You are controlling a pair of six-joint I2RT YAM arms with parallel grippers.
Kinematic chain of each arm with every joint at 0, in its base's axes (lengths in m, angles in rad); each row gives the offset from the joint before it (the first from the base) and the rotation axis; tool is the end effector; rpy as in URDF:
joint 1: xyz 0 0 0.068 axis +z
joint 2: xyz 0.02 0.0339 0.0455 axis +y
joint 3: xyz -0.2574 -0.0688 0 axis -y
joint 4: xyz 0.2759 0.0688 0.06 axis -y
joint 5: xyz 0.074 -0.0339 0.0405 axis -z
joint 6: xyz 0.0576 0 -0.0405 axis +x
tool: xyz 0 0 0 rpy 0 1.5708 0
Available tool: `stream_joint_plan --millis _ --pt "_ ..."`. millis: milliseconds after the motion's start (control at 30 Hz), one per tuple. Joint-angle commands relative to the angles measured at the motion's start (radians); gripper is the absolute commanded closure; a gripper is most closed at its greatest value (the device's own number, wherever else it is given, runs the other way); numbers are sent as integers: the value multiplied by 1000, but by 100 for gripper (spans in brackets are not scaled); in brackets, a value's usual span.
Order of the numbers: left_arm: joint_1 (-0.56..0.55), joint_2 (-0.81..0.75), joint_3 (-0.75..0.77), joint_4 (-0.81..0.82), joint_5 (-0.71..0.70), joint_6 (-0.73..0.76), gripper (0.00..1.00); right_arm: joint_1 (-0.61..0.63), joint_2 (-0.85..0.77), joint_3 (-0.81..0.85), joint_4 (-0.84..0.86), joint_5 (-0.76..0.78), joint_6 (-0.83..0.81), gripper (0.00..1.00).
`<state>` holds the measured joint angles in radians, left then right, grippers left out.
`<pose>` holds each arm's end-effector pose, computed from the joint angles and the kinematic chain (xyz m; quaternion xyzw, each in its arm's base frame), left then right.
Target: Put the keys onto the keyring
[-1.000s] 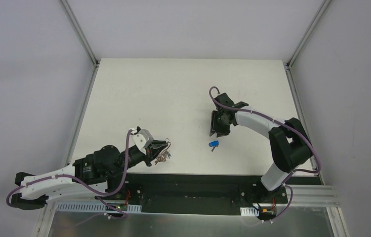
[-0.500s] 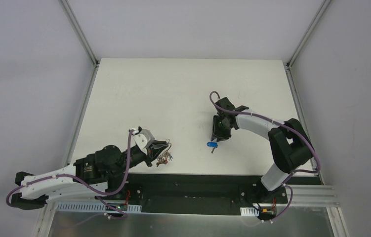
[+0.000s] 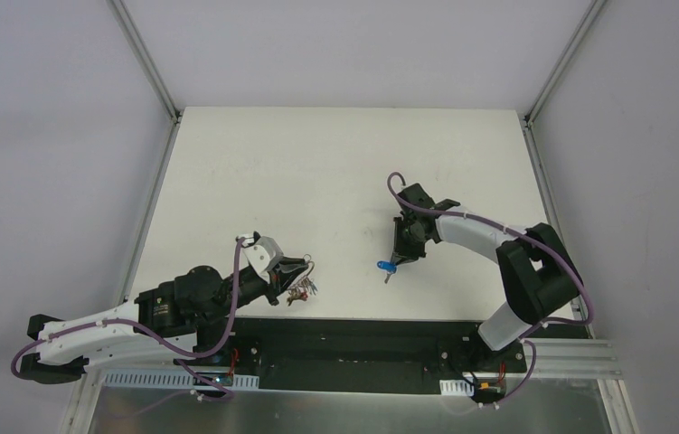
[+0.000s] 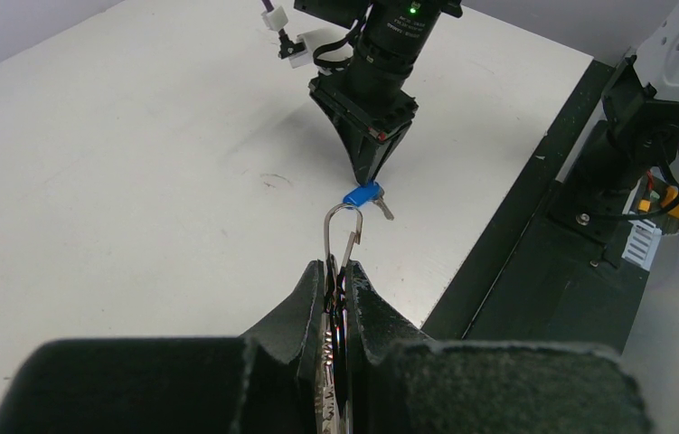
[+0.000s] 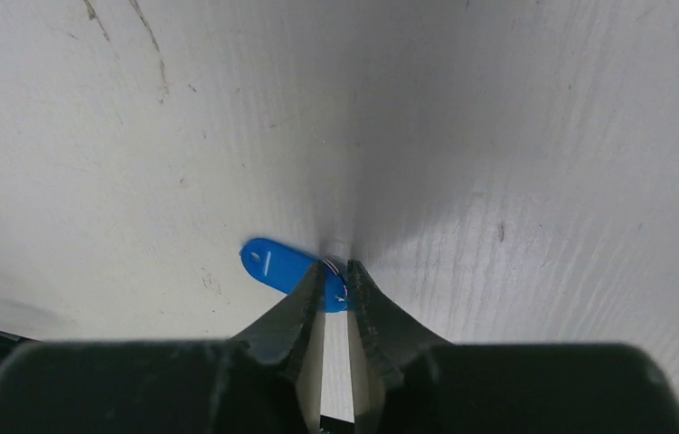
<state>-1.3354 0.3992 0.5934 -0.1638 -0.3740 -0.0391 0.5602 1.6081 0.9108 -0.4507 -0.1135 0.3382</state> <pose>0.0600 -0.1599 0.3295 0.3066 0.6260 -0.3474 0.6273 0.2790 0.1827 0.1199 -0.1200 0.9688 0.1409 0.1646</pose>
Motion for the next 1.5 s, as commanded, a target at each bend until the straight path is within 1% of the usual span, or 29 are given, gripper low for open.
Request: stream_joint_plan --millis 0,67,233,333,467,533,633,767,833,933,1100,1233,1333,1400,1467 --pt "-2 4 14 46 6 -15 100 -1 -34 -12 -5 -9 13 90" --pt "-2 7 15 46 6 -15 100 -1 -31 -13 -3 -12 16 100" --pt "-2 12 20 46 7 -13 100 5 -70 -16 -5 23 30 100" --pt "-2 19 26 46 12 -14 100 49 -141 -6 -40 92 30 100" --pt "-2 24 37 45 21 -17 100 242 -275 40 -119 355 -11 100" --pt "-3 30 42 44 24 -16 100 342 -345 56 -132 474 -43 100" --pt "-2 39 58 45 39 -17 100 453 -472 33 -86 538 -101 100" --pt "-2 47 80 46 59 -15 100 573 -684 -83 80 579 -184 100" --pt "-2 52 92 46 65 -9 100 587 -782 -124 128 517 -202 100" --pt "-2 57 103 63 82 3 100 586 -852 -155 171 417 -191 100" --pt "-3 75 112 117 145 27 100 588 -857 -150 254 209 -87 100" --pt "-2 92 118 149 184 48 100 588 -877 -174 368 82 34 100" --pt "-2 96 115 159 209 72 100 588 -893 -188 442 8 125 100" --pt "-2 95 111 194 226 85 100 589 -898 -204 524 -36 188 100" --pt "-2 93 106 213 250 96 100 590 -895 -207 567 -64 243 100"
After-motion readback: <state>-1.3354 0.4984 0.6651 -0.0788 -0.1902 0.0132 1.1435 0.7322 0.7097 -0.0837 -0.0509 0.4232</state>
